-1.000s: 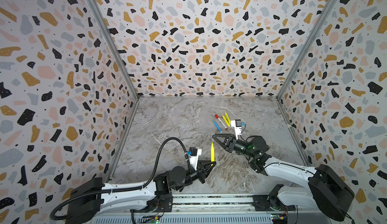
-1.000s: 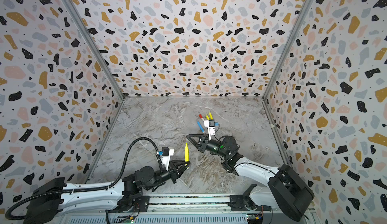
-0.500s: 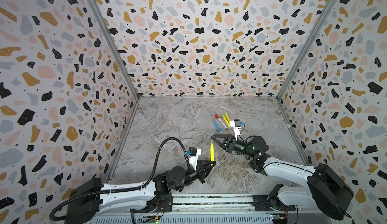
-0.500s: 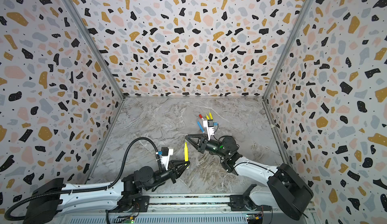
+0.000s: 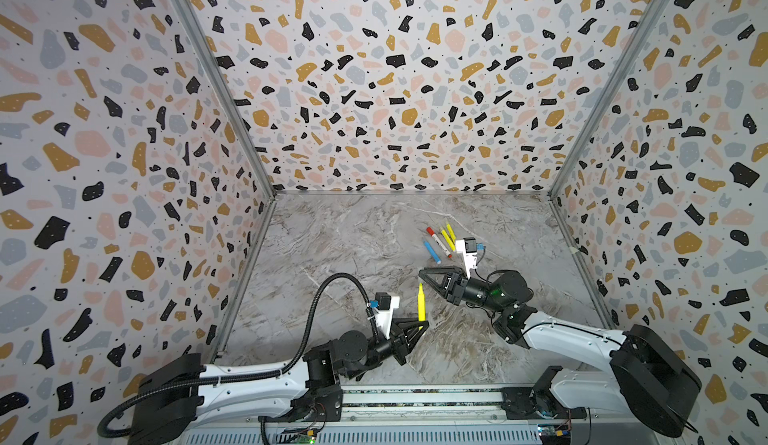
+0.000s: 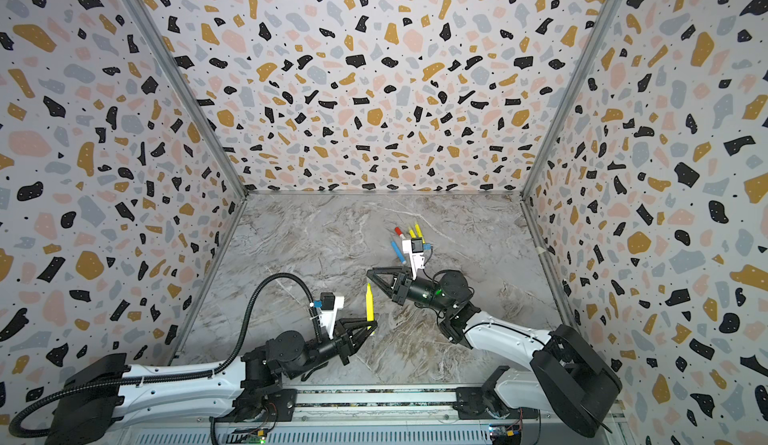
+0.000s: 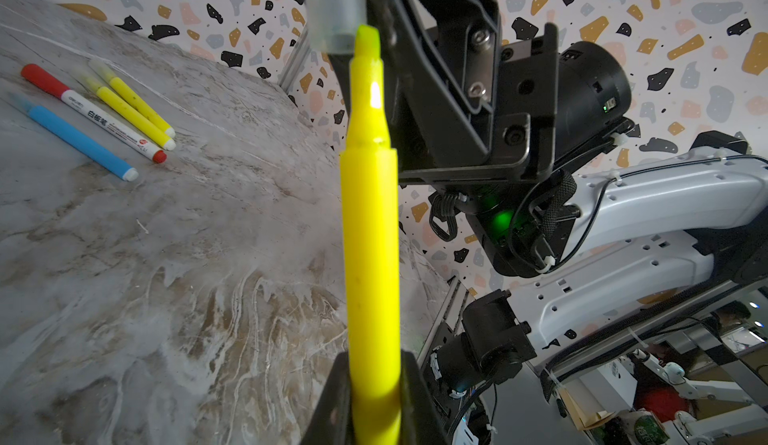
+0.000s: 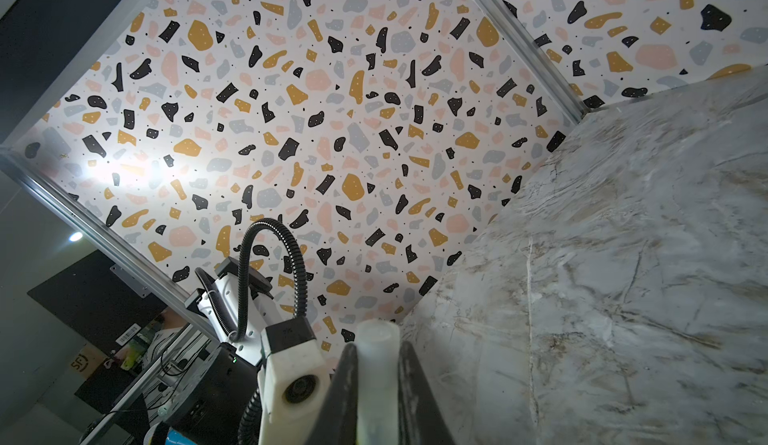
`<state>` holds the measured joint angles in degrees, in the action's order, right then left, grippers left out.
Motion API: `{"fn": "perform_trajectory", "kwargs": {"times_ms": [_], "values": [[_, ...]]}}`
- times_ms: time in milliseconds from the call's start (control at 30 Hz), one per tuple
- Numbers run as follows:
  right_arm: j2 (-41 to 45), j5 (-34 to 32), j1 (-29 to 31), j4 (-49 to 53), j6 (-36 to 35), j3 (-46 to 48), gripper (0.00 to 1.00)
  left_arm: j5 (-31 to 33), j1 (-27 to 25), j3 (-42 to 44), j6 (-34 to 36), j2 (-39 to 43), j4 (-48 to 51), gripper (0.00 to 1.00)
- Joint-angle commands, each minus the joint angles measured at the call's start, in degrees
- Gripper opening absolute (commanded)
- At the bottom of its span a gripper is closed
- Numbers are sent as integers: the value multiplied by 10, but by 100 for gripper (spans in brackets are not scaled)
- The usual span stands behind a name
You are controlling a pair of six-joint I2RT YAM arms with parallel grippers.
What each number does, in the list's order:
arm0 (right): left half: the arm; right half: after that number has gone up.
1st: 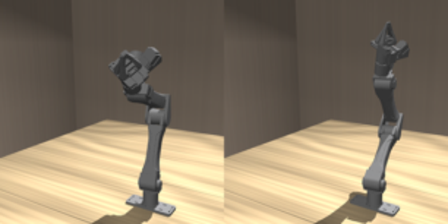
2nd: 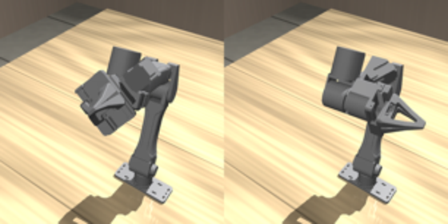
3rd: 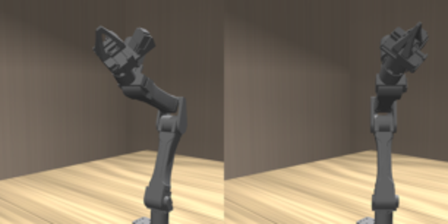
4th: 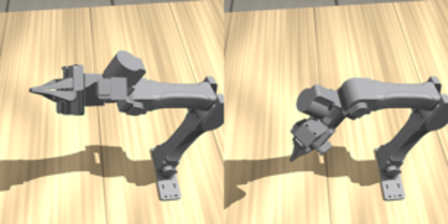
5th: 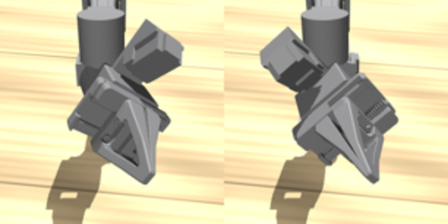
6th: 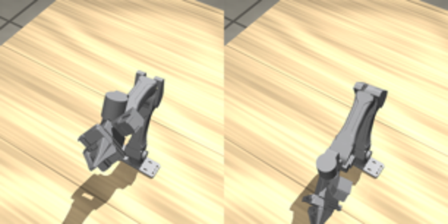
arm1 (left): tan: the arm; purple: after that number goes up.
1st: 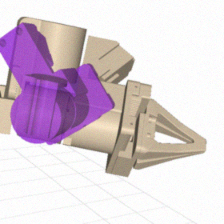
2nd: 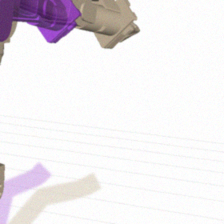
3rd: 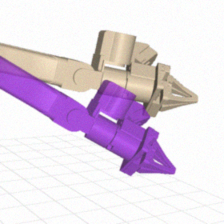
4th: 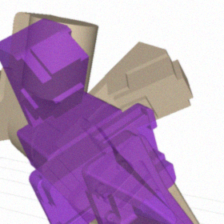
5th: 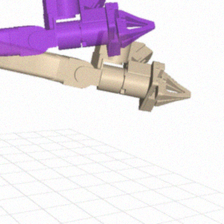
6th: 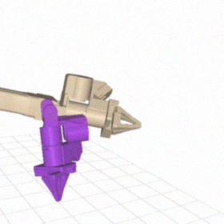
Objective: Insert the pens into the pen caps
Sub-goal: 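Align the cap over the highlighter tip with the right gripper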
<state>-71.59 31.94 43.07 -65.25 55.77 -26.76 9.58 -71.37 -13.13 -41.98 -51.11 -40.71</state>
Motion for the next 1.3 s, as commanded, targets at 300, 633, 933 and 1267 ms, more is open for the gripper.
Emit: {"fn": "perform_trajectory", "kwargs": {"times_ms": [300, 633, 933, 1267], "values": [[17, 21, 8, -16, 0, -46, 3, 16, -2, -8, 10, 15, -9, 0], [21, 14, 8, -9, -3, -36, 3, 18, -2, -9, 13, 22, -2, 0], [11, 16, 12, -17, -3, -33, 3, 18, -2, -11, 13, 24, -2, 0], [-5, 5, 12, -21, -6, -22, 3, 17, -2, -13, 15, 28, 1, 0]]}}
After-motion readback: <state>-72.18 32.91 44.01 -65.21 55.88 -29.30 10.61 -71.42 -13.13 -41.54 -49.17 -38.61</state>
